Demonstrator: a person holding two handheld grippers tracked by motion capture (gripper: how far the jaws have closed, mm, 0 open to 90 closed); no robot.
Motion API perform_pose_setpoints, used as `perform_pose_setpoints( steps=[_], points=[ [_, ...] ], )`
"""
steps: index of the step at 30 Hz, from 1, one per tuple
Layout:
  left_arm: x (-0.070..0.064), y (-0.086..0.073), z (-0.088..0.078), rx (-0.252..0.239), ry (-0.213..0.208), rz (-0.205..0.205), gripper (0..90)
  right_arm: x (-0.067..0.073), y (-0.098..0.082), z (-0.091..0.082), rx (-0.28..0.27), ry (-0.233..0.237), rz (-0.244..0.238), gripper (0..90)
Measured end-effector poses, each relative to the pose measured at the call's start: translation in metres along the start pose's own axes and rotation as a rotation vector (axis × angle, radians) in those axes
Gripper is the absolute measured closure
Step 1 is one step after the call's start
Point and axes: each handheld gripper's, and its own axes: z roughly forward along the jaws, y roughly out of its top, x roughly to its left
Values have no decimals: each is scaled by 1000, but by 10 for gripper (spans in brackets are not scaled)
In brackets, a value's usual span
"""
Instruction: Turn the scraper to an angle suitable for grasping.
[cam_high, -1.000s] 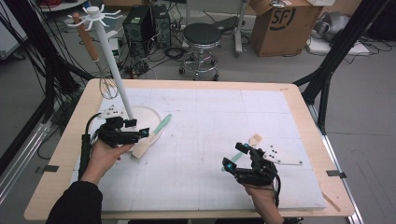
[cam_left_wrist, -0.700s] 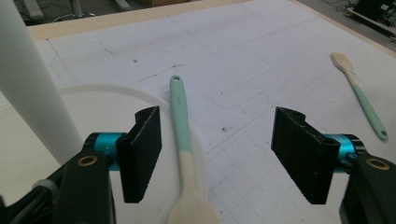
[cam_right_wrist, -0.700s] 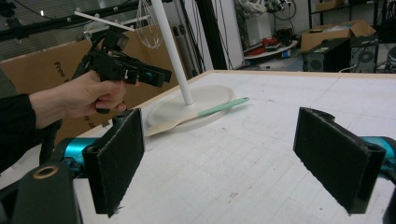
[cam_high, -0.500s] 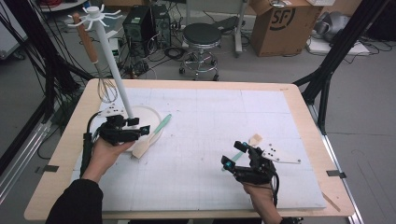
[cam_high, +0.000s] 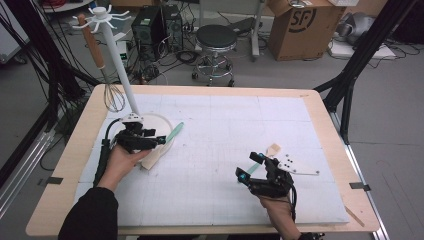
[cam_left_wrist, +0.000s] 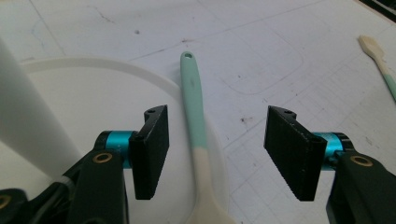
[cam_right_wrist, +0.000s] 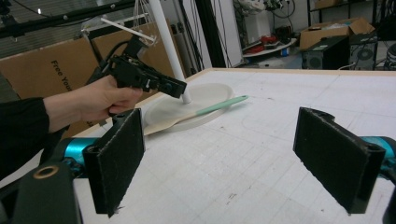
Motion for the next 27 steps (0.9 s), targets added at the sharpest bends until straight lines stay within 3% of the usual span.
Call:
perform_pose_setpoints(
  steps=[2, 6, 13, 17, 23, 27],
  points=[
    [1, -2, 8, 32, 4, -19, 424, 0, 0, -1, 1, -2, 1, 157],
    [1, -5, 19, 84, 13, -7, 450, 0, 0, -5, -5, -6, -1, 158],
    [9, -7, 21, 94, 17, -39, 479, -3, -1, -10, -8, -19, 8, 159],
    [12, -8, 19, 83, 55, -55, 524, -3, -2, -11, -6, -20, 8, 161],
    [12, -8, 20, 112, 103, -13, 657, -2, -3, -10, -6, -16, 6, 161],
    [13, -9, 21, 118, 128, -12, 766, -2, -3, -10, -4, -16, 7, 161]
  ],
)
